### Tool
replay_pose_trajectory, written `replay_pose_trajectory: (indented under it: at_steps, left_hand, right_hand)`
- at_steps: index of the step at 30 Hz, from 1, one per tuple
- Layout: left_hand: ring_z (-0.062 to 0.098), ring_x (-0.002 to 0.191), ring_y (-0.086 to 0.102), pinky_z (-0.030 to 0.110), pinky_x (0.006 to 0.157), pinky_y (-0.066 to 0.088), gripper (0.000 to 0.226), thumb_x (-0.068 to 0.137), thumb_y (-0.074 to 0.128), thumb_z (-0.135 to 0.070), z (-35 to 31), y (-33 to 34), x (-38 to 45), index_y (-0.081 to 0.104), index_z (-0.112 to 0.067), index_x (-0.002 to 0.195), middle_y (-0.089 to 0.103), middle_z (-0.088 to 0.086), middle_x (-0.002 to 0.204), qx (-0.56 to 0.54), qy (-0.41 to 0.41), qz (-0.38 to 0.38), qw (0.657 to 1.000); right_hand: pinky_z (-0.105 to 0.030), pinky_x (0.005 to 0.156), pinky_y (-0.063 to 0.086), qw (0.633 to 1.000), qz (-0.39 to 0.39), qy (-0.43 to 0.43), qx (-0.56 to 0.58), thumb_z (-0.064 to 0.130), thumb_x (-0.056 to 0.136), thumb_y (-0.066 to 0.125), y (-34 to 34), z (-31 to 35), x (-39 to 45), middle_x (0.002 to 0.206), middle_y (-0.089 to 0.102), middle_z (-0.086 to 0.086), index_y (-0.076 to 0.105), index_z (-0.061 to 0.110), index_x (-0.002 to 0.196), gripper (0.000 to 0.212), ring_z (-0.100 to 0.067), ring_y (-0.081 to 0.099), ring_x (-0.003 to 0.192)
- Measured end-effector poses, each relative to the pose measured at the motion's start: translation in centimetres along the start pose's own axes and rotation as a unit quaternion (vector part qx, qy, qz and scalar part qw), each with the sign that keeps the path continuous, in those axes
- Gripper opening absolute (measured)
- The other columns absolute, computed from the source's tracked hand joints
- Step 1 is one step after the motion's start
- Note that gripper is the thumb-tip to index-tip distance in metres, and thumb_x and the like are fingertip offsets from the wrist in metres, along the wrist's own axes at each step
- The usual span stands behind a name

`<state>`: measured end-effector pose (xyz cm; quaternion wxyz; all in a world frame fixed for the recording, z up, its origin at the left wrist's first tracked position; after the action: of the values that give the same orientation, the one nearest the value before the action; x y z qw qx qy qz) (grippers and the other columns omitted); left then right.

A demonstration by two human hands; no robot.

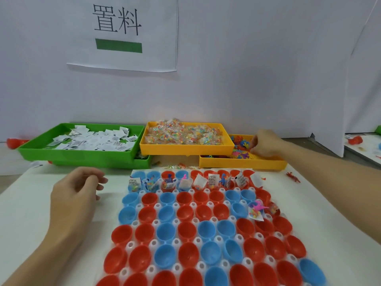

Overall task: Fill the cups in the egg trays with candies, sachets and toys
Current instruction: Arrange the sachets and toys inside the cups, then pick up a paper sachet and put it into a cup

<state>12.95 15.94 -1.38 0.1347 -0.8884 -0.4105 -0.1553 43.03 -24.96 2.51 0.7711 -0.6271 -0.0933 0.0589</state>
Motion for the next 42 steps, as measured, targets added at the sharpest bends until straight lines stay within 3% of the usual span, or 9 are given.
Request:
replay_pose_trajectory:
  at_steps: [2,9,13,16,23,27,30,35,42]
  left_hand:
    - [0.000,0.063,0.060,0.021,0.054,0.051,0.032,0.091,0.047,0.002,-0.2,0.0,0.0,0.068,-0.020,0.082,0.070,-0.003,0.075,0.008,0.003,-0.003,1.000]
    - [-0.002,0.060,0.058,0.033,0.059,0.049,0.032,0.091,0.046,0.003,-0.4,0.1,-0.2,0.068,-0.018,0.082,0.070,0.003,0.081,0.012,-0.002,-0.001,1.000]
    - [0.012,0.069,0.061,0.034,0.060,0.049,0.032,0.091,0.045,0.002,-0.3,0.0,-0.1,0.068,-0.019,0.082,0.070,0.004,0.082,0.006,-0.001,-0.002,1.000]
    - [0.018,0.072,0.060,0.035,0.061,0.048,0.032,0.091,0.045,0.001,-0.2,0.1,-0.1,0.068,-0.020,0.081,0.070,0.004,0.081,0.005,-0.003,0.001,1.000]
    - [0.007,0.064,0.060,0.037,0.062,0.049,0.033,0.090,0.045,0.000,0.3,-0.1,0.0,0.069,-0.022,0.080,0.071,-0.007,0.074,-0.001,-0.011,0.004,1.000]
    - [0.022,0.071,0.061,0.034,0.061,0.050,0.034,0.087,0.046,-0.005,0.4,-0.3,0.0,0.071,-0.028,0.079,0.071,-0.005,0.076,-0.013,-0.010,0.010,1.000]
    - [0.022,0.071,0.061,0.022,0.053,0.052,0.032,0.083,0.046,-0.011,0.1,-0.3,-0.2,0.071,-0.031,0.080,0.071,-0.006,0.077,-0.008,-0.005,0.013,1.000]
    - [0.022,0.073,0.061,0.035,0.062,0.050,0.036,0.088,0.046,-0.006,-0.2,-0.1,-0.3,0.071,-0.031,0.080,0.072,-0.006,0.078,0.008,-0.005,0.020,1.000]
    - [0.022,0.072,0.060,0.037,0.062,0.048,0.039,0.088,0.046,-0.004,-0.3,-0.1,-0.3,0.071,-0.032,0.077,0.071,-0.006,0.075,0.003,-0.003,0.018,1.000]
  right_hand:
    - [-0.037,0.088,0.054,1.000,-0.010,-0.011,0.002,0.010,0.090,0.071,0.0,0.1,0.2,0.108,0.068,-0.013,0.071,0.006,0.098,0.009,-0.023,0.062,0.100]
    - [-0.036,0.076,0.053,0.996,-0.081,-0.010,0.040,0.020,0.091,0.071,-1.3,-1.0,-0.1,0.096,0.070,-0.010,0.072,0.005,0.097,0.015,-0.019,0.061,0.084]
    - [-0.027,0.067,0.045,0.980,-0.169,-0.007,0.109,0.016,0.096,0.065,-3.7,-1.2,-1.2,0.088,0.068,-0.008,0.071,0.002,0.097,0.015,-0.007,0.054,0.068]
    - [-0.024,0.061,0.050,0.956,-0.211,-0.010,0.205,0.013,0.098,0.061,-5.6,-0.6,-3.6,0.082,0.068,-0.005,0.072,0.004,0.103,0.016,-0.015,0.066,0.071]
    - [-0.016,0.056,0.052,0.881,-0.083,-0.114,0.451,0.011,0.096,0.063,-5.1,5.5,-13.5,0.076,0.075,-0.004,0.069,0.016,0.095,0.007,-0.013,0.072,0.065]
    - [-0.019,0.070,0.057,0.882,-0.041,-0.154,0.443,0.008,0.091,0.069,-3.8,7.3,-18.1,0.079,0.077,0.001,0.071,0.013,0.091,0.005,-0.012,0.074,0.075]
    - [-0.016,0.076,0.056,0.890,-0.014,-0.176,0.420,0.010,0.088,0.073,-3.2,7.6,-19.7,0.083,0.076,0.009,0.074,0.021,0.084,0.011,-0.005,0.072,0.081]
    - [-0.013,0.073,0.055,0.895,-0.009,-0.182,0.406,0.010,0.085,0.077,-3.3,7.1,-20.1,0.081,0.075,0.016,0.077,0.025,0.081,0.015,-0.001,0.071,0.081]
    - [-0.010,0.070,0.052,0.919,-0.024,-0.193,0.343,0.015,0.083,0.079,-2.8,7.4,-20.1,0.078,0.074,0.019,0.080,0.027,0.078,0.012,0.001,0.069,0.078]
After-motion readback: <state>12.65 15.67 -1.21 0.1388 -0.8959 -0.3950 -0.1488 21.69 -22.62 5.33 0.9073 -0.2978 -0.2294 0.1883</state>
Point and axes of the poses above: each hand's wrist, its own x-axis towards the middle knuckle, its own y-axis out of the palm, z = x × y, the point moved 10 cm from there along x, towards the middle knuckle
